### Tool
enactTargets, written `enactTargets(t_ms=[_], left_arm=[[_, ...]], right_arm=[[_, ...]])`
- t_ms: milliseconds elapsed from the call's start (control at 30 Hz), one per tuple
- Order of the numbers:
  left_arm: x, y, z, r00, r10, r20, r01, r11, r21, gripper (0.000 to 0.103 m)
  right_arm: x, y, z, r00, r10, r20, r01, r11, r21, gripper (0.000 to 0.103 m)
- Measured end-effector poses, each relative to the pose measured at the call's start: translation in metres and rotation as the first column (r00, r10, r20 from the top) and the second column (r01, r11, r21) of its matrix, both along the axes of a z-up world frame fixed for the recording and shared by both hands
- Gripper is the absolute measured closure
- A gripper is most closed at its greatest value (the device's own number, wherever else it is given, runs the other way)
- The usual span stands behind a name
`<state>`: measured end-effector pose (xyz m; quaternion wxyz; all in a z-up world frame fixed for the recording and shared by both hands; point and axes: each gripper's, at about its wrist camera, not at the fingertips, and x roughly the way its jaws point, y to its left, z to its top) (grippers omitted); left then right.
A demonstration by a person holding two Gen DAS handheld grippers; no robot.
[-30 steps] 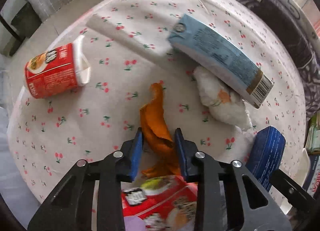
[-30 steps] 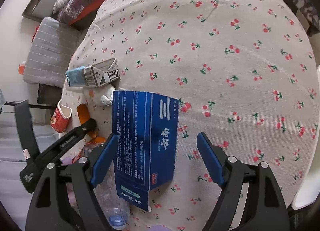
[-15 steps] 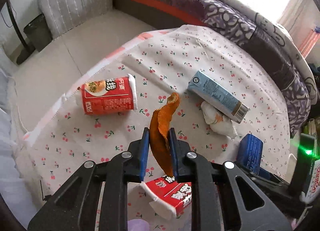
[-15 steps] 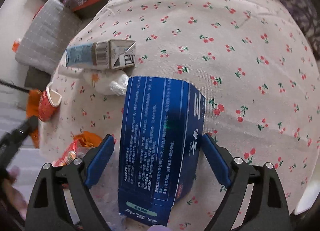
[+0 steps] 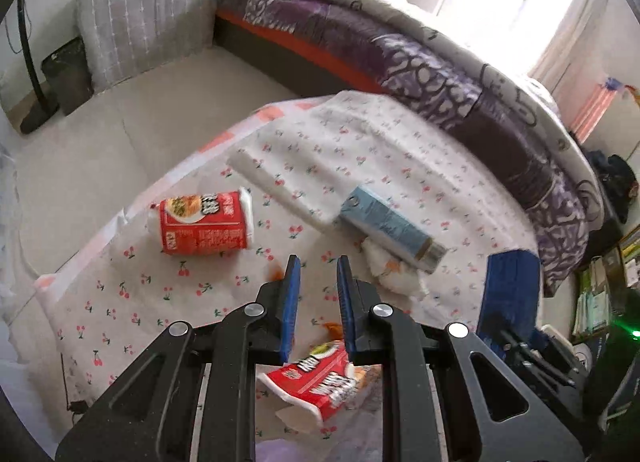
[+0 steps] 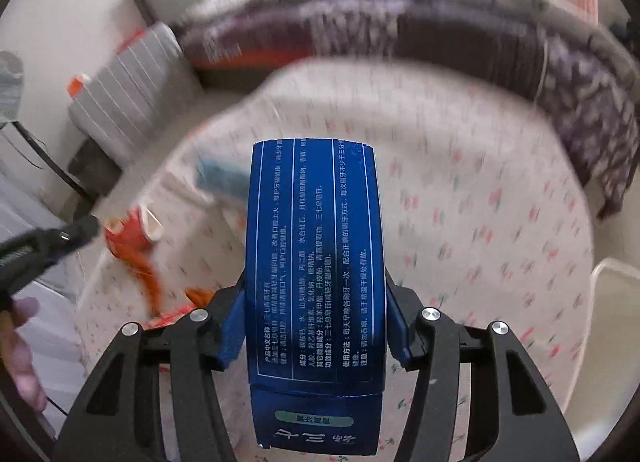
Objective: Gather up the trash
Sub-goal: 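Carry the box to the white bin and open the right tool while the left tool carries the peel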
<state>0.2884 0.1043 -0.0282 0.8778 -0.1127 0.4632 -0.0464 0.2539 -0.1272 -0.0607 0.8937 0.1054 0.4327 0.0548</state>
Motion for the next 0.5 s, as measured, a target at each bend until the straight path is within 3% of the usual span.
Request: enactTargets(t_ms=[100,167,233,267,500], left_arm=[[0.000,-0.004,0.000,1.000,-0.023,-0.018,0.023,1.000,0.017,0.084],[0.008,-0.003,-0.012,0.996,-0.029,-0.087,0.033,0.999,0.041,0.078],[0.016,0.001,-0.031,0.986,-0.014,-0.167,0.020,0.999,0.033,0.034],[0.021,0.005,-0.039,0.982,0.015,-0.188,-0.007,0.999,0.041,0.030],[0.048,0.016,-0.095,0.931,0.136,-0.338,-0.131,0.991,0.036,0.030]], right_arm=[[-0.008,-0.004,0.012,0.999,0.007,0.043,-0.006,1.000,-0.014,0.047],[-0.012,-0.009,0.014,0.999,0.008,0.041,-0.008,1.000,-0.007,0.047],[-0.014,-0.014,0.015,0.999,0.009,0.038,-0.009,1.000,0.002,0.047],[-0.014,-0.016,0.015,0.999,0.011,0.037,-0.011,1.000,0.001,0.047],[-0.007,-0.017,0.006,1.000,-0.002,-0.001,0.002,1.000,0.010,0.047]])
